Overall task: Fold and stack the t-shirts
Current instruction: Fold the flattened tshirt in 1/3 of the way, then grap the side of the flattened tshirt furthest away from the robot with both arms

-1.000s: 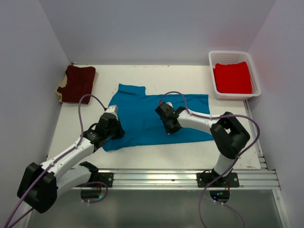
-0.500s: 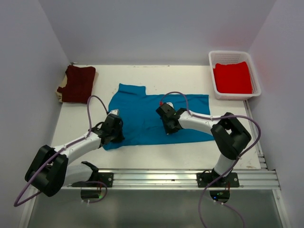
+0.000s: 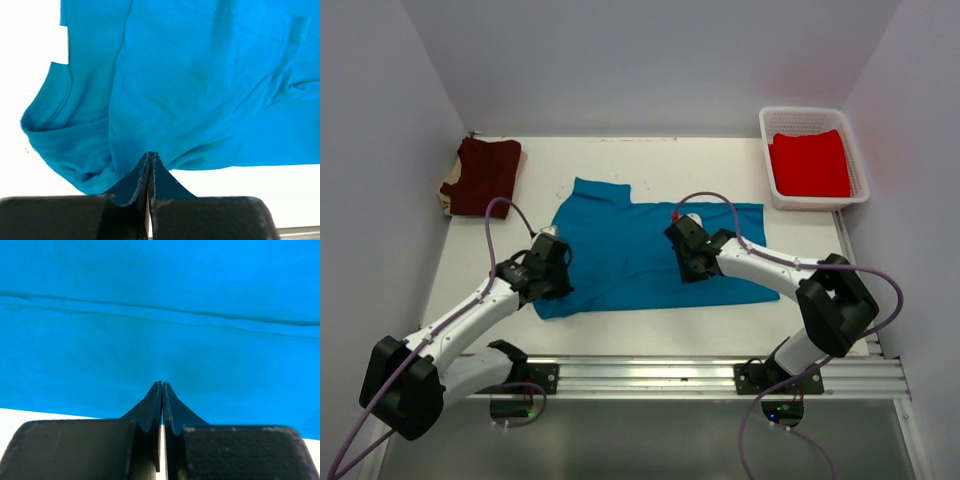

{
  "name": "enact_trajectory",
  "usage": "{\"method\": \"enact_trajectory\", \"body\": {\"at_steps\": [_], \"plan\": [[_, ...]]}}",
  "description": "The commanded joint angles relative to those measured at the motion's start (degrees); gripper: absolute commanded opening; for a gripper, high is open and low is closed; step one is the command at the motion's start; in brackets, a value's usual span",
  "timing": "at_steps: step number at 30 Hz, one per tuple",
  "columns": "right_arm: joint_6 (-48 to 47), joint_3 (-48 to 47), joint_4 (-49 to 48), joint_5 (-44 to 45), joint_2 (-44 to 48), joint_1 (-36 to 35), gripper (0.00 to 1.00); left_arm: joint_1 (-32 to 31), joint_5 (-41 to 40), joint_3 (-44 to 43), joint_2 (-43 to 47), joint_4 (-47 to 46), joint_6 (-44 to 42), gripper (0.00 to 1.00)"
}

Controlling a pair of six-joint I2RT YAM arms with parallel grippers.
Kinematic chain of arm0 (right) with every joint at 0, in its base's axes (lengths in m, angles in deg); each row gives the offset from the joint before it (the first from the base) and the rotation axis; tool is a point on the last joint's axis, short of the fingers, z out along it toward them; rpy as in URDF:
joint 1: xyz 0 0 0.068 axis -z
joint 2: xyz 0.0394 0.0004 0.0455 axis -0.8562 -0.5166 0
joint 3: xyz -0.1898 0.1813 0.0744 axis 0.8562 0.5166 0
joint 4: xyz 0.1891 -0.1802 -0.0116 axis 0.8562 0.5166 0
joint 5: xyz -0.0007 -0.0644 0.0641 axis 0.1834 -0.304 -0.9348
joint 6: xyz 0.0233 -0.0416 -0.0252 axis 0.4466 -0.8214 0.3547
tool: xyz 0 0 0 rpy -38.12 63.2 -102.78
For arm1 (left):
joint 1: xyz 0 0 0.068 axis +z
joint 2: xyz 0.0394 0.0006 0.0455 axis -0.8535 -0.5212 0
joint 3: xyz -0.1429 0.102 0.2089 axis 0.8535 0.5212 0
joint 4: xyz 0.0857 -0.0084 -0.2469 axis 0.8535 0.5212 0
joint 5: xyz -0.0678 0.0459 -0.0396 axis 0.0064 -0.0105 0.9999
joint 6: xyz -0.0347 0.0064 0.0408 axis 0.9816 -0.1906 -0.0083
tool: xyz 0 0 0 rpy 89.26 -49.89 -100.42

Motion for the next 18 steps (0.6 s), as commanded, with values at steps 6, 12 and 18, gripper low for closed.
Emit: {"method": "enact_trajectory", "body": {"at_steps": [6, 12, 18], "plan": [[-2.1, -2.1, 0.9, 4.2, 4.1, 3.1, 0.46, 0.7, -5.1, -6.7, -0.1, -16.1, -4.2, 0.15], [-2.0, -5.0, 3.3, 4.7, 8.1, 4.4, 0.66, 10.3, -0.5, -22.6, -23.3, -27.2, -10.0, 0.42], [-2.1, -3.1, 5.2, 4.6, 16.7, 4.3, 0.67, 16.0, 0.1, -38.5, -41.8, -30.0, -13.8, 0.45]]}}
